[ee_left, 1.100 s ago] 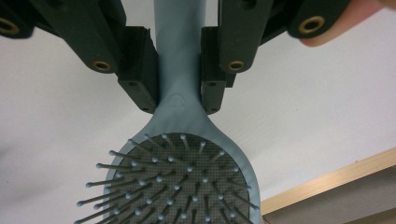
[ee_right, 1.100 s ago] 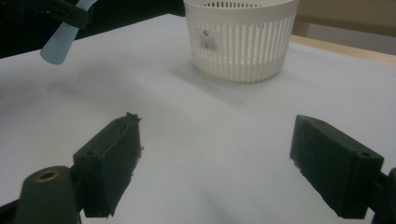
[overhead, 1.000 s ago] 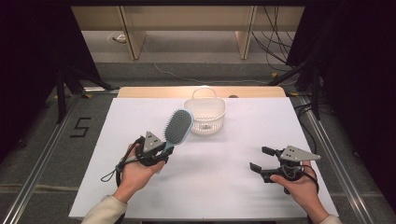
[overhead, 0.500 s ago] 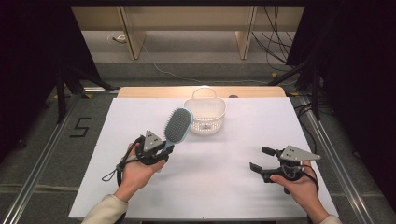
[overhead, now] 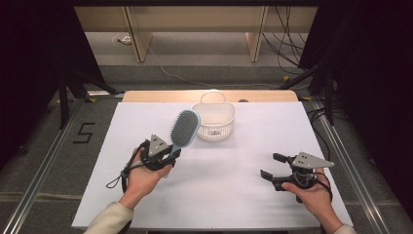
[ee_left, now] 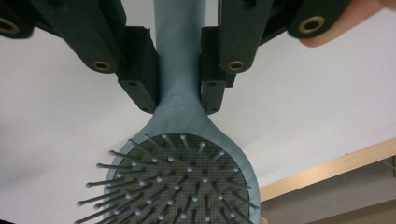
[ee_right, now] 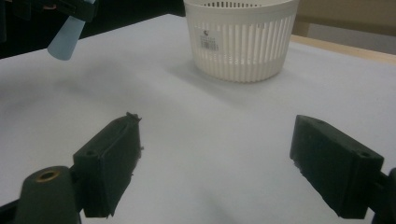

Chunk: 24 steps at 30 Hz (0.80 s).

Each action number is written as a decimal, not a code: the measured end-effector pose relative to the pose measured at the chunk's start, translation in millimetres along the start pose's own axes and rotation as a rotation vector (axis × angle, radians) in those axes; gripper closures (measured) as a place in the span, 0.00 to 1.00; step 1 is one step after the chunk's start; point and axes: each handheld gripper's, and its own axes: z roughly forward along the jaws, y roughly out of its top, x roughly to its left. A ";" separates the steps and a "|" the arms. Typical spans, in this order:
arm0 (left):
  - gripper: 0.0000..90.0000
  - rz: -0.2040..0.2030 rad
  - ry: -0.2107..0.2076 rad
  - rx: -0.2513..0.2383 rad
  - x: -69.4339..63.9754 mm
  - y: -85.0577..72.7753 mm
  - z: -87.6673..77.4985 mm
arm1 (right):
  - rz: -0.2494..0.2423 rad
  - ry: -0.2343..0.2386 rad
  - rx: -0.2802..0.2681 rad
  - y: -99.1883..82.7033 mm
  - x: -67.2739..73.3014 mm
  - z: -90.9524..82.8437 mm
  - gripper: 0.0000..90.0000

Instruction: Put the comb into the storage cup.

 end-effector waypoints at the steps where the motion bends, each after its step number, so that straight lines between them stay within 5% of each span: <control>1: 0.77 -0.002 0.001 -0.003 -0.1 0.3 0.0 | 0.002 0.000 0.000 0.1 0.2 -0.1 0.19; 24: 0.77 -0.012 0.004 -0.021 1.8 6.4 1.5 | 0.002 -0.003 -0.002 0.2 0.2 -0.3 0.19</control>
